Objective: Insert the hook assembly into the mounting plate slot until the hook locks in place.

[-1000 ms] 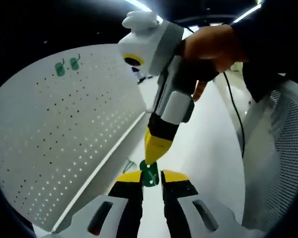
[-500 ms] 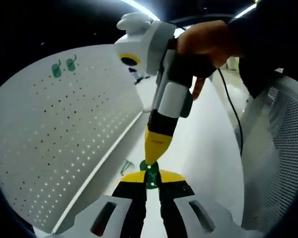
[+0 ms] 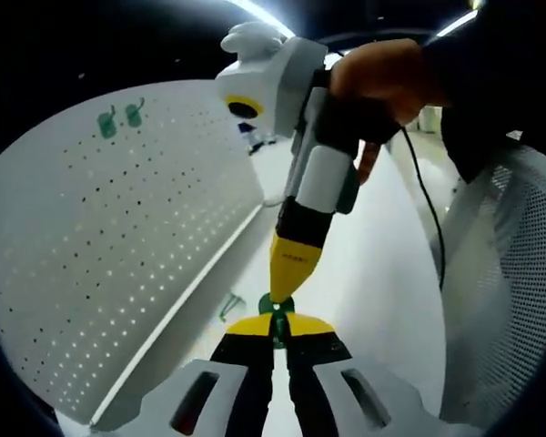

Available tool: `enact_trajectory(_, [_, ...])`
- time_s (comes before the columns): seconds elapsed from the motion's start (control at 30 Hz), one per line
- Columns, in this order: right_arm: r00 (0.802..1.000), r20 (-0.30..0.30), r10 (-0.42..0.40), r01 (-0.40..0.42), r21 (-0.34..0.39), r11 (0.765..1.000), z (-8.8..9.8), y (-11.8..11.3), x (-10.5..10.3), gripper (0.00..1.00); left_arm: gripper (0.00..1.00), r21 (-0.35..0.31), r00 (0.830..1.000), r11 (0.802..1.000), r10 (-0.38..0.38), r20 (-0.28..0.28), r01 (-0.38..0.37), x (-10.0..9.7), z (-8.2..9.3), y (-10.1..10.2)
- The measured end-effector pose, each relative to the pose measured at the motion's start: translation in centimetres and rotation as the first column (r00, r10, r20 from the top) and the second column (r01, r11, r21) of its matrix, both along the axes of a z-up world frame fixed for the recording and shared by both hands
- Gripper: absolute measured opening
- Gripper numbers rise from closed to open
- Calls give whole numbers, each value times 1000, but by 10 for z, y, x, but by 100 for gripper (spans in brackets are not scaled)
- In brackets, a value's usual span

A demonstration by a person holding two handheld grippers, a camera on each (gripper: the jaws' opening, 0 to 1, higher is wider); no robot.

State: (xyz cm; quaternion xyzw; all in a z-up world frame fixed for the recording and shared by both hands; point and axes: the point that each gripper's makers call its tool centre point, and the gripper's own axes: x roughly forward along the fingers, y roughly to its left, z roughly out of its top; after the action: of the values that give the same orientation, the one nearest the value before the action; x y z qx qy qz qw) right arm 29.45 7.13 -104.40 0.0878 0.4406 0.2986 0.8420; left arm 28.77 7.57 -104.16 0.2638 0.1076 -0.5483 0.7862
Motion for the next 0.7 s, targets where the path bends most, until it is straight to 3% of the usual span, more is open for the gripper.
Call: enact_trajectory(0.7, [999, 38, 8, -7, -24, 1000, 6, 0, 3, 0, 2, -38, 998, 998, 46, -40, -48, 4, 6, 1])
